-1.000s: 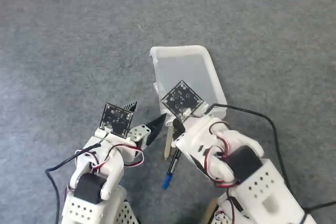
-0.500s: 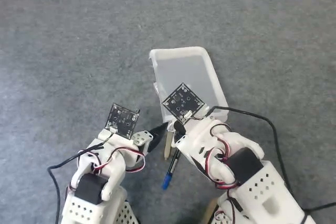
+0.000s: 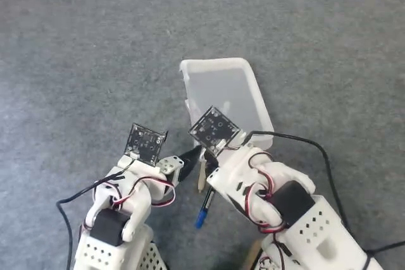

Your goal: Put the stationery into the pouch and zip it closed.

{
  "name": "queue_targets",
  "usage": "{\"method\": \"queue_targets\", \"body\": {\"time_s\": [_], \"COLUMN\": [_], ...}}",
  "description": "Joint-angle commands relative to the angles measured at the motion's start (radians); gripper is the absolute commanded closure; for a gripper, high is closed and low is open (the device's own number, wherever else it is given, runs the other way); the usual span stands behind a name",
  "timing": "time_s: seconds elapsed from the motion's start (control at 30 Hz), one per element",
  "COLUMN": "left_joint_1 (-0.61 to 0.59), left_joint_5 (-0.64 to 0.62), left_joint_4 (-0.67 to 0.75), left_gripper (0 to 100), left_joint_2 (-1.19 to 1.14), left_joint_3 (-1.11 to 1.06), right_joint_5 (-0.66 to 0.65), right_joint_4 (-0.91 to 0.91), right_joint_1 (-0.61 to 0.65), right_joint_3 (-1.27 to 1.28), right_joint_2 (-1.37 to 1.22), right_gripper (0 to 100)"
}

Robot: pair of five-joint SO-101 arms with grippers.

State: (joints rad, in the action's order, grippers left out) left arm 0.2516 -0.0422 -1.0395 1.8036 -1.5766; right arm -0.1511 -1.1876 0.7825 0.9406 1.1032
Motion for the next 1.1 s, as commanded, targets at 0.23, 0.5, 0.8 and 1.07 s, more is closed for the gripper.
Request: {"method": "queue_targets", "body": {"time_s": [0.23, 0.5, 0.8, 1.07], "left_joint_1": [0.003, 0.003, -0.146, -0.155], "left_joint_5": [-0.008, 0.089, 0.086, 0.086], "left_joint_4": [0.068, 0.061, 0.061, -0.005], "left_gripper": [91, 99, 99, 99], "left_joint_2": [0.017, 0.017, 0.017, 0.017], "left_joint_3": [0.015, 0.039, 0.067, 0.119], "right_joint_5": [0.005, 0.008, 0.003, 0.002], "right_joint_4": [0.022, 0.024, 0.038, 0.038], "right_joint_1": [0.044, 0.021, -0.048, -0.101], "right_joint_3": [-0.023, -0.021, -0.021, -0.023], "right_joint_2": [0.050, 0.050, 0.041, 0.041], "right_gripper": [99.2, 99.2, 99.2, 99.2]}}
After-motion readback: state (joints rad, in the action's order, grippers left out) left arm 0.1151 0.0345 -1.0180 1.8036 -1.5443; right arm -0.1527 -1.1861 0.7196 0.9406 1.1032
